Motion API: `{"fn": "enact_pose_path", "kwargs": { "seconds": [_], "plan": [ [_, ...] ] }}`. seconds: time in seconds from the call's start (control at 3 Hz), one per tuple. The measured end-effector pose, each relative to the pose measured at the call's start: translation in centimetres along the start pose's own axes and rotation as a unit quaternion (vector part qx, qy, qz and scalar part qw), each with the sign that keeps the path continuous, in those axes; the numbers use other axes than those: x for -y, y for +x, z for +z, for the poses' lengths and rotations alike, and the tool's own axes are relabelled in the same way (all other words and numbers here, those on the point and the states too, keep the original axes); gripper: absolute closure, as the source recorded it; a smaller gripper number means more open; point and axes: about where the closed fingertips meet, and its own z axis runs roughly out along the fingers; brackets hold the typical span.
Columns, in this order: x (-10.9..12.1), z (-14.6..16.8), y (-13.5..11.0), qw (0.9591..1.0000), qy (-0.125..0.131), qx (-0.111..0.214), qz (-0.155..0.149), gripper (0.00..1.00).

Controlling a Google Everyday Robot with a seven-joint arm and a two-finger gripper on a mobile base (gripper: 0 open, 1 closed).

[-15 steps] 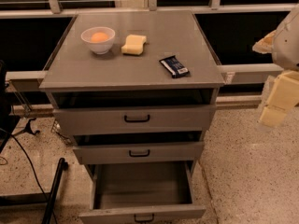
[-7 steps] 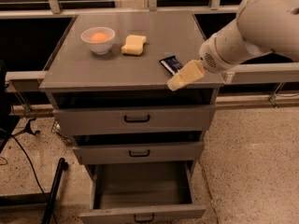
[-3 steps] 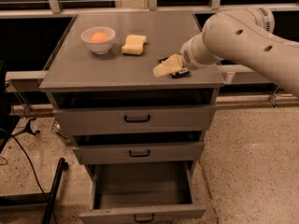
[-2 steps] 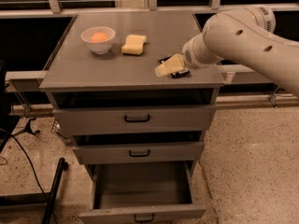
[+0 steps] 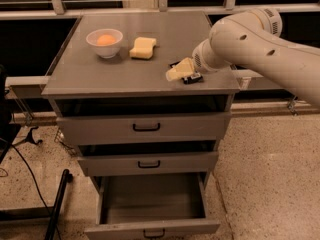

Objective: Place rxbar blueberry into bottom drawer

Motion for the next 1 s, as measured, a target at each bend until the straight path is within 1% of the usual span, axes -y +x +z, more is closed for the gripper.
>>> {"fn": "enact_pose_path", "kwargs": {
  "seconds": [0.33,1.0],
  "plan": [
    [-0.1,1.2,-0.1,0.9998,-0.007,-0.005,0.02,0.0],
    [-0.7,3.4,0.1,0.9989,-0.017,-0.016,0.041,0.0]
  ]
}}
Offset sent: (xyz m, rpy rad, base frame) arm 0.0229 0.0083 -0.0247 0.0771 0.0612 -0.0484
